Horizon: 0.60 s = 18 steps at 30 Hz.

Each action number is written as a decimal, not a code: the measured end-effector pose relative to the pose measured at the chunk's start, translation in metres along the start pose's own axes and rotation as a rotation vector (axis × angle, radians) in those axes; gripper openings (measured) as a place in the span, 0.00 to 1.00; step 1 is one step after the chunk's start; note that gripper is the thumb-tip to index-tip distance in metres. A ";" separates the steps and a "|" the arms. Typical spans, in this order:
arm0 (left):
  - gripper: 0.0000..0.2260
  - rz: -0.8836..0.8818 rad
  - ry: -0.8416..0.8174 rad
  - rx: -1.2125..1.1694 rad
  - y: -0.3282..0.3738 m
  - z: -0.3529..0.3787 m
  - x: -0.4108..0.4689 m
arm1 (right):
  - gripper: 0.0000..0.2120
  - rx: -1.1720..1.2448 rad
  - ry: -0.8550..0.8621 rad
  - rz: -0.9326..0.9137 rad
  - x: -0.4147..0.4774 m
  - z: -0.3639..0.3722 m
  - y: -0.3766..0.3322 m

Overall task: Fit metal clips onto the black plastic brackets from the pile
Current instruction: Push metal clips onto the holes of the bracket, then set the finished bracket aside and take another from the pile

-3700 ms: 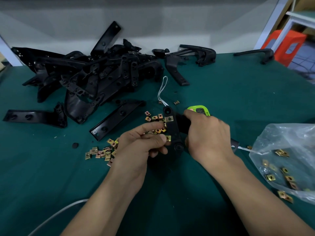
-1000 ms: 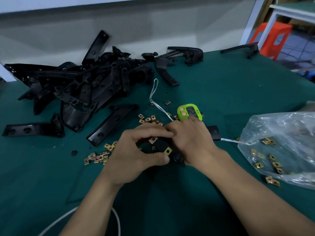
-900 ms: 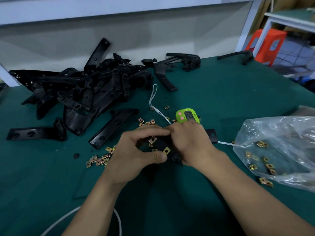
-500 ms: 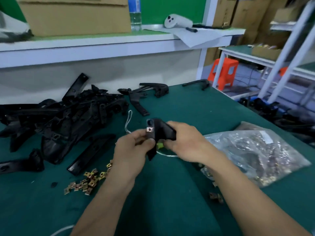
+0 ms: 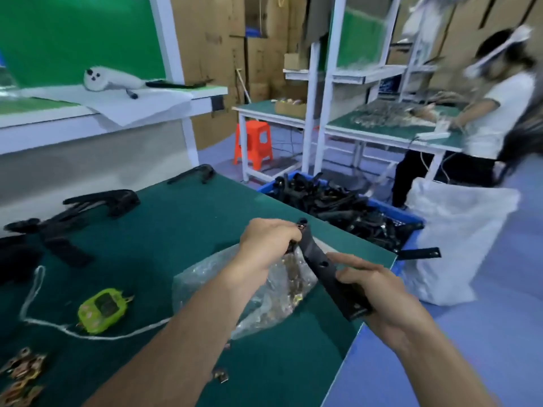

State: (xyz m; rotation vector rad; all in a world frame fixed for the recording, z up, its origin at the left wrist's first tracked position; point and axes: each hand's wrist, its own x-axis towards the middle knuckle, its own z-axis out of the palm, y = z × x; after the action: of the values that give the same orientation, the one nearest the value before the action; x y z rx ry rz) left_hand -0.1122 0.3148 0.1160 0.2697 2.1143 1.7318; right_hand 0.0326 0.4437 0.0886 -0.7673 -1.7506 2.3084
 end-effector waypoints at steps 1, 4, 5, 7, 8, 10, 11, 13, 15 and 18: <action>0.04 -0.023 -0.025 0.027 0.003 0.019 0.012 | 0.14 0.025 0.046 0.017 0.004 -0.012 0.000; 0.02 -0.152 -0.084 -0.179 0.027 0.065 0.055 | 0.12 0.196 0.092 0.058 0.047 -0.035 -0.030; 0.05 -0.182 -0.108 -0.313 0.041 0.074 0.064 | 0.10 0.278 0.110 0.058 0.070 -0.038 -0.049; 0.12 -0.228 -0.125 -0.506 0.057 0.084 0.085 | 0.08 0.336 0.196 0.033 0.114 -0.043 -0.088; 0.16 -0.248 -0.117 -0.547 0.063 0.085 0.093 | 0.11 0.286 0.254 0.027 0.131 -0.045 -0.100; 0.25 -0.221 -0.118 -0.540 0.067 0.079 0.099 | 0.10 0.157 0.346 0.035 0.160 -0.045 -0.097; 0.24 -0.163 -0.131 -0.473 0.067 0.072 0.098 | 0.08 0.082 0.368 0.045 0.169 -0.040 -0.087; 0.17 -0.022 -0.124 -0.288 0.063 0.049 0.091 | 0.03 -0.165 0.412 0.037 0.178 -0.021 -0.058; 0.13 0.119 -0.024 -0.156 0.053 0.013 0.085 | 0.07 -0.350 0.433 -0.067 0.180 0.001 -0.033; 0.10 0.235 0.111 -0.064 0.035 -0.047 0.061 | 0.12 -0.493 0.296 -0.207 0.165 0.040 -0.013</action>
State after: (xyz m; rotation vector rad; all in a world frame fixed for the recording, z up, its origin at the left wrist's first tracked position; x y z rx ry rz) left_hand -0.1901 0.3043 0.1465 0.4276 2.1728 1.9861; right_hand -0.1303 0.4811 0.0577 -0.8907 -2.1521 1.5538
